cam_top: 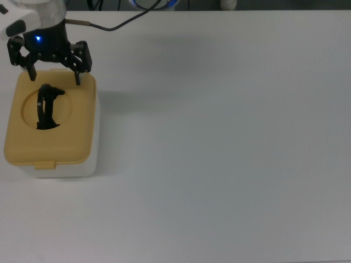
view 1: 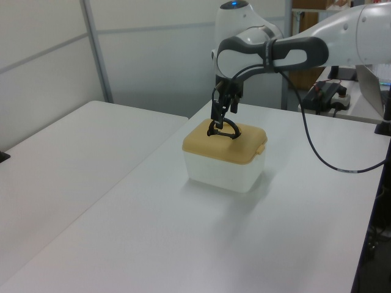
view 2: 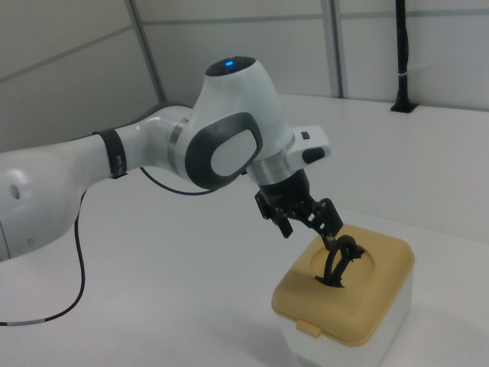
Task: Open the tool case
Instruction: 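Lower the gripper onto the black handle of the tan lid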
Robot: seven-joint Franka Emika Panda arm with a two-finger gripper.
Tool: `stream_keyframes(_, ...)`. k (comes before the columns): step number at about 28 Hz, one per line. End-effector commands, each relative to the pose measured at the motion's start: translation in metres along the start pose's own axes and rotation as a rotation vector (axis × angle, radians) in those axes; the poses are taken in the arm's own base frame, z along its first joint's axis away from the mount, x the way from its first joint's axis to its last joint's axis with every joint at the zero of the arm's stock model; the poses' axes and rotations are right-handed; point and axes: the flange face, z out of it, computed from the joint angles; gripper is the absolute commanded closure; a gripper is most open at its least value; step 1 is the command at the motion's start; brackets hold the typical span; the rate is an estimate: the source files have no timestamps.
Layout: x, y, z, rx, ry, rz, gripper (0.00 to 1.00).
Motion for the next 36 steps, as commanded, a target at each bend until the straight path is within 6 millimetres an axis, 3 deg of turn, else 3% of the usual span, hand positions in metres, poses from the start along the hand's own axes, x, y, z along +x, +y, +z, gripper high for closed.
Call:
stream_keyframes(1,0.004,0.01,-0.008,-0.019,0.019,-0.057,0.0)
stream_keyframes(9,0.013,0.016,0.005,-0.034,0.07,-0.092,0.0)
stream_keyframes(18,0.02,0.016,0.032,-0.031,0.063,-0.092,0.02)
stream_keyframes(20,0.02,0.016,0.035,-0.031,0.061,-0.092,0.09)
stream_keyframes(25,0.02,0.016,0.036,-0.026,0.062,-0.088,0.53)
stream_keyframes(26,0.02,0.016,0.036,-0.027,0.062,-0.089,0.68)
stream_keyframes(29,0.02,0.016,0.037,-0.026,0.059,-0.089,0.95)
stream_keyframes(30,0.02,0.016,0.037,-0.026,0.059,-0.089,1.0)
stream_keyframes(36,0.019,0.018,0.036,-0.028,0.062,-0.086,1.0)
